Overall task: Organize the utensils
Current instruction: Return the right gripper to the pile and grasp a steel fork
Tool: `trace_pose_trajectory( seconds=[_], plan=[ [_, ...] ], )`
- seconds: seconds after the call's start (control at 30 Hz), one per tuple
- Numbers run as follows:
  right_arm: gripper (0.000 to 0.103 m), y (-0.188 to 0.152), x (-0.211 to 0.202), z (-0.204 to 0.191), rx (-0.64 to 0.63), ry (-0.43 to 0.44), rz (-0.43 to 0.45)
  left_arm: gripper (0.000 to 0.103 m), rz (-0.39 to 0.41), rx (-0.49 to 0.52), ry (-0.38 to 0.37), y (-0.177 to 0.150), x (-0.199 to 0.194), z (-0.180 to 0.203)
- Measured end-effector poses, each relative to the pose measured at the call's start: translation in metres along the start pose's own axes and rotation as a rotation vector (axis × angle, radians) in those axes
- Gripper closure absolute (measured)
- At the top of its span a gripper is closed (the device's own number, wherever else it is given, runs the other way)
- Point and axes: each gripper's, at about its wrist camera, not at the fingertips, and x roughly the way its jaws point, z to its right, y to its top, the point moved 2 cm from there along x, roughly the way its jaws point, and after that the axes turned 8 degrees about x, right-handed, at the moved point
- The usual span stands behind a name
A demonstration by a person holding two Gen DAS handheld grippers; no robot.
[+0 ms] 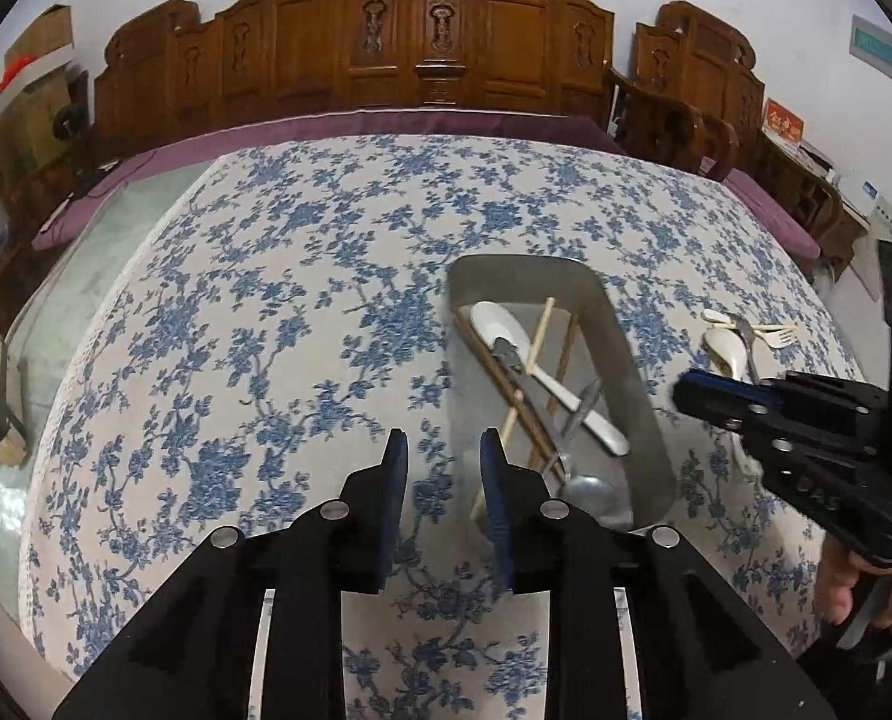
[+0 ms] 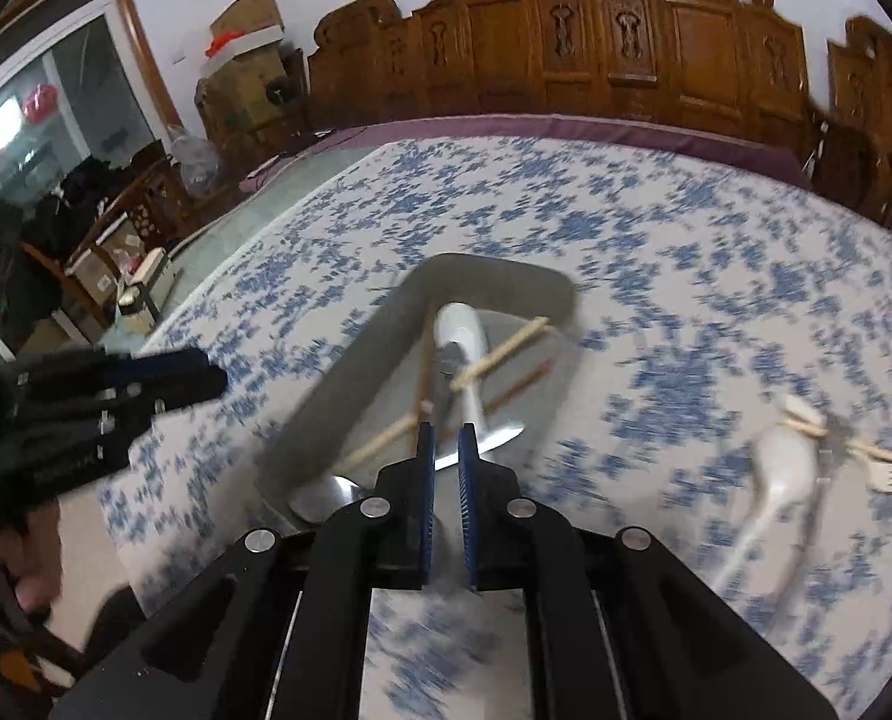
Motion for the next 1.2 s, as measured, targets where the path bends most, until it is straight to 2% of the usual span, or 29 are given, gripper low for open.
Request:
trace_pose_trajectory(
  seconds=[0.13, 0.17, 0.23, 0.5, 0.63, 0.93, 1.2],
  plan=[
    [0.092, -0.015, -0.029, 0.03, -0.019, -0.057, 0.016, 0.079, 0.009, 0.017, -0.018, 0.002, 0.001, 0.019],
    [0.086, -0.019, -0.035, 0.037, -0.015, -0.063, 0.018, 0.078, 0.011, 0.018, -0.024, 0.002, 0.002, 0.023],
    [0.081, -0.029, -0.049, 0.055, -0.011, -0.083, 0.021, 0.073, 0.015, 0.022, -0.039, 0.003, 0.004, 0.035],
    [0.08, -0.056, -0.085, 0.122, 0.032, -0.174, 0.018, 0.069, 0.014, 0.084, -0.103, 0.009, 0.015, 0.093],
    [0.075, -0.062, -0.086, 0.145, 0.068, -0.2, 0.014, 0.063, 0.015, 0.101, -0.125, 0.009, 0.017, 0.115],
    [0.075, -0.067, -0.059, 0.182, 0.124, -0.248, -0.03, 0.063, 0.028, 0.162, -0.143, -0.002, 0.015, 0.152],
    [0.075, -0.044, -0.036, 0.195, 0.158, -0.237, -0.021, 0.062, 0.026, 0.188, -0.172, -0.004, 0.017, 0.174]
  ],
)
